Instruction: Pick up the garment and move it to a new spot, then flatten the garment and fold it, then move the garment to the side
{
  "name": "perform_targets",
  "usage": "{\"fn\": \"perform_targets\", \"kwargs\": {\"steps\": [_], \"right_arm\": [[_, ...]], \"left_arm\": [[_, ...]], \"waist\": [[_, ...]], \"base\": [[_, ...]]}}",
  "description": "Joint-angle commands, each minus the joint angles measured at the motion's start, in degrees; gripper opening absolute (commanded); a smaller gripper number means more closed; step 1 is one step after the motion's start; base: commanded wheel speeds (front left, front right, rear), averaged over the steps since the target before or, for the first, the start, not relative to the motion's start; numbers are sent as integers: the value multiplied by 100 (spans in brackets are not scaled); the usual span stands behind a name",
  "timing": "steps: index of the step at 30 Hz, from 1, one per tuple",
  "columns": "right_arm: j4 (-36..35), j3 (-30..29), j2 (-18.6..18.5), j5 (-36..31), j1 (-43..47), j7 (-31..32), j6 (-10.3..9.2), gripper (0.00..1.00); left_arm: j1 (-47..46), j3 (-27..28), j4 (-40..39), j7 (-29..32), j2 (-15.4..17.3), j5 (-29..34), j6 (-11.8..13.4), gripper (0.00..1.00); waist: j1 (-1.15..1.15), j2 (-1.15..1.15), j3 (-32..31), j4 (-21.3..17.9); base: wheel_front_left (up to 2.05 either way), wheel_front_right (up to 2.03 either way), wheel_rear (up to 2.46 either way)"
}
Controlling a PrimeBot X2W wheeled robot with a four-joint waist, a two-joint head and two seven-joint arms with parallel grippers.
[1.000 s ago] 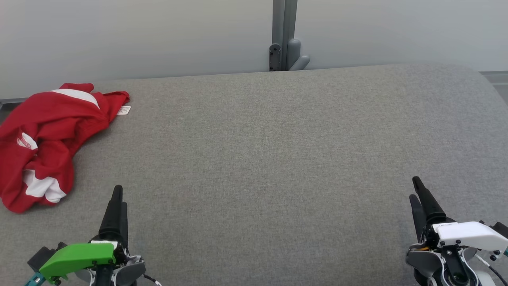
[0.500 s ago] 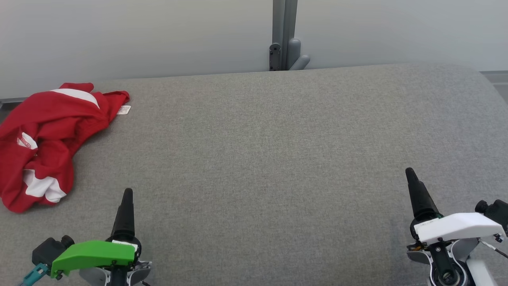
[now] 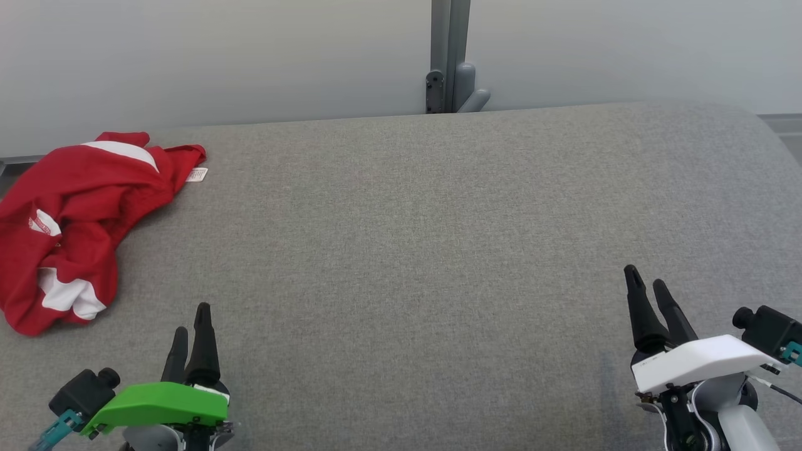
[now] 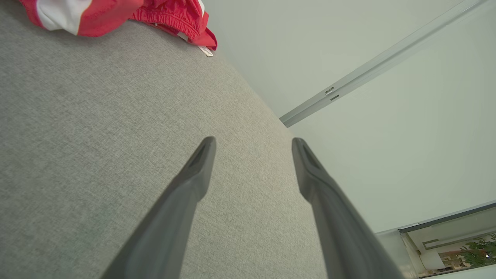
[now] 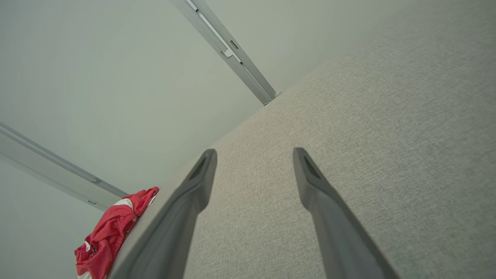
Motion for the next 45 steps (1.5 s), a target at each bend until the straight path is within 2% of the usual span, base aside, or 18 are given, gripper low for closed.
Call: {"fn": "perform_targets", "kwargs": {"steps": [1, 22, 45], "right_arm": [[-104, 33, -57, -177, -19, -56, 2, 100], [-42, 244, -105, -1854, 67, -465, 2, 100], [52, 103, -52, -3139, 118, -782, 3, 100]], "left_arm": [[-33, 16, -46, -55, 33, 212, -22, 100], [69, 43, 28, -448, 42, 1995, -116, 100], [175, -54, 125, -753, 62, 3306, -244, 100]], "waist": [[0, 0, -1, 4], [0, 0, -7, -18], [0, 0, 34, -97]], "base": [[0, 0, 0], [0, 0, 0], [0, 0, 0]]}}
